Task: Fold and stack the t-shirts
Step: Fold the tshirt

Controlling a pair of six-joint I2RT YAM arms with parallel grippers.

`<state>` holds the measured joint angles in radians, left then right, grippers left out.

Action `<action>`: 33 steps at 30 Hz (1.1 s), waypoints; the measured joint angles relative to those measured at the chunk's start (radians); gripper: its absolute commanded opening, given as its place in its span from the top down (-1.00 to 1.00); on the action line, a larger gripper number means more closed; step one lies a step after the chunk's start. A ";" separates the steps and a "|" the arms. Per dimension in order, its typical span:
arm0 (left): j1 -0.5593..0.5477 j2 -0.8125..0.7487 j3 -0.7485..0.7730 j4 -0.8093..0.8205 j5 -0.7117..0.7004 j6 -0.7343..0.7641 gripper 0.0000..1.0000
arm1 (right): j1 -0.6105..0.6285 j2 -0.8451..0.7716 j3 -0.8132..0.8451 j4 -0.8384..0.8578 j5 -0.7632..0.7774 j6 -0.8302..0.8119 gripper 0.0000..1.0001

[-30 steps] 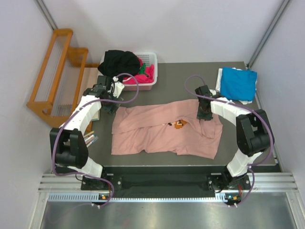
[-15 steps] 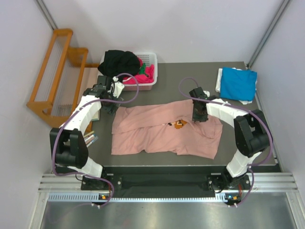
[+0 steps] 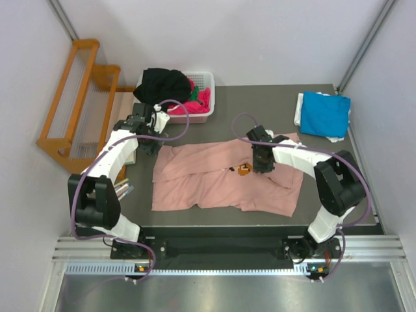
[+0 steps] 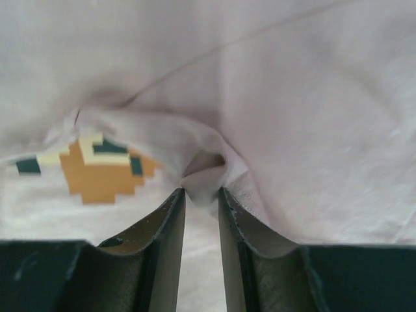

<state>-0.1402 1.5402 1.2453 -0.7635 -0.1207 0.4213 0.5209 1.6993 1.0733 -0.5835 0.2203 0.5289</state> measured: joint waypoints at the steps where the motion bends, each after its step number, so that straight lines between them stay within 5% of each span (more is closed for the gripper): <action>1: 0.000 0.000 0.000 0.000 0.000 0.000 -0.50 | 0.018 0.000 -0.007 -0.001 -0.005 0.005 0.45; 10: 0.000 0.000 0.000 0.000 0.000 0.000 -0.50 | 0.133 -0.051 -0.024 -0.049 -0.041 0.022 0.42; 23: 0.000 0.000 0.000 0.000 0.000 0.000 -0.50 | 0.033 0.006 0.121 -0.040 0.003 0.003 0.46; 33: 0.000 0.000 0.000 0.000 -0.002 0.000 -0.50 | 0.019 0.085 0.069 -0.011 -0.013 -0.005 0.48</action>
<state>-0.1402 1.5402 1.2457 -0.7639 -0.1223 0.4213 0.5404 1.7844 1.1423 -0.5945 0.2073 0.5243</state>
